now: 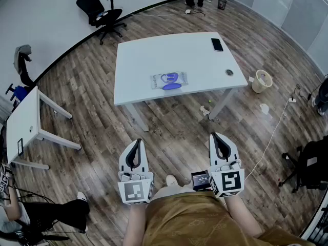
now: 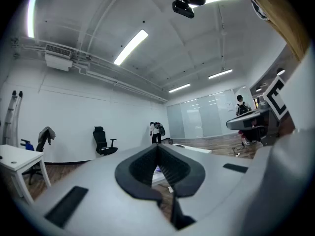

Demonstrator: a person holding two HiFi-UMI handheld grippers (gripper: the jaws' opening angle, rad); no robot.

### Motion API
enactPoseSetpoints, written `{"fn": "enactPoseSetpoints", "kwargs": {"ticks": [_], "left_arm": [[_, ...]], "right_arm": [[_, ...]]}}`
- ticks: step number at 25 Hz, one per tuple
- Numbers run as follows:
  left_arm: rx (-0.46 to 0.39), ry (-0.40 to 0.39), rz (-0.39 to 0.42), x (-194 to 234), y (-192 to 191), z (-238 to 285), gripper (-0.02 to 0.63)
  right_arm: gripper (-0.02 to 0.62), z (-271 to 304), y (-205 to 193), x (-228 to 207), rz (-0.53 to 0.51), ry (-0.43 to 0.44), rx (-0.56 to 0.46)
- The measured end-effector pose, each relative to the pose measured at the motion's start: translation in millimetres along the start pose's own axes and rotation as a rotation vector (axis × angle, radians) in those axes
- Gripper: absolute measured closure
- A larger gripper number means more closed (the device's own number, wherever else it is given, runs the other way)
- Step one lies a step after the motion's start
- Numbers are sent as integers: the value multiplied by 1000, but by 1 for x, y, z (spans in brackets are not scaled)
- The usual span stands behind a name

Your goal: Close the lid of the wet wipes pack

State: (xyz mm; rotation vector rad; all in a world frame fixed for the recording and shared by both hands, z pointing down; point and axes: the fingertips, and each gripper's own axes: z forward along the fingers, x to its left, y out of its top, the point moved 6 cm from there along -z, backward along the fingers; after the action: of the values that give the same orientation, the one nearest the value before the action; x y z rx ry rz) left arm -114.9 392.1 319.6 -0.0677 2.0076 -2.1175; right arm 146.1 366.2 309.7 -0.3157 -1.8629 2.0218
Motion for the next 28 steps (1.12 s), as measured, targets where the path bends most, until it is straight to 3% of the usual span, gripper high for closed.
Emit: {"fn": "enactPoseSetpoints", "kwargs": {"ticks": [11,28], "left_arm": [[17,6,-16,13,-11,-1,601],[52,55,-23,18,-16,66,601]], "right_arm": [[588,9,-6,14,4,13,22],[588,77,-13,-28,6,54,40]]}}
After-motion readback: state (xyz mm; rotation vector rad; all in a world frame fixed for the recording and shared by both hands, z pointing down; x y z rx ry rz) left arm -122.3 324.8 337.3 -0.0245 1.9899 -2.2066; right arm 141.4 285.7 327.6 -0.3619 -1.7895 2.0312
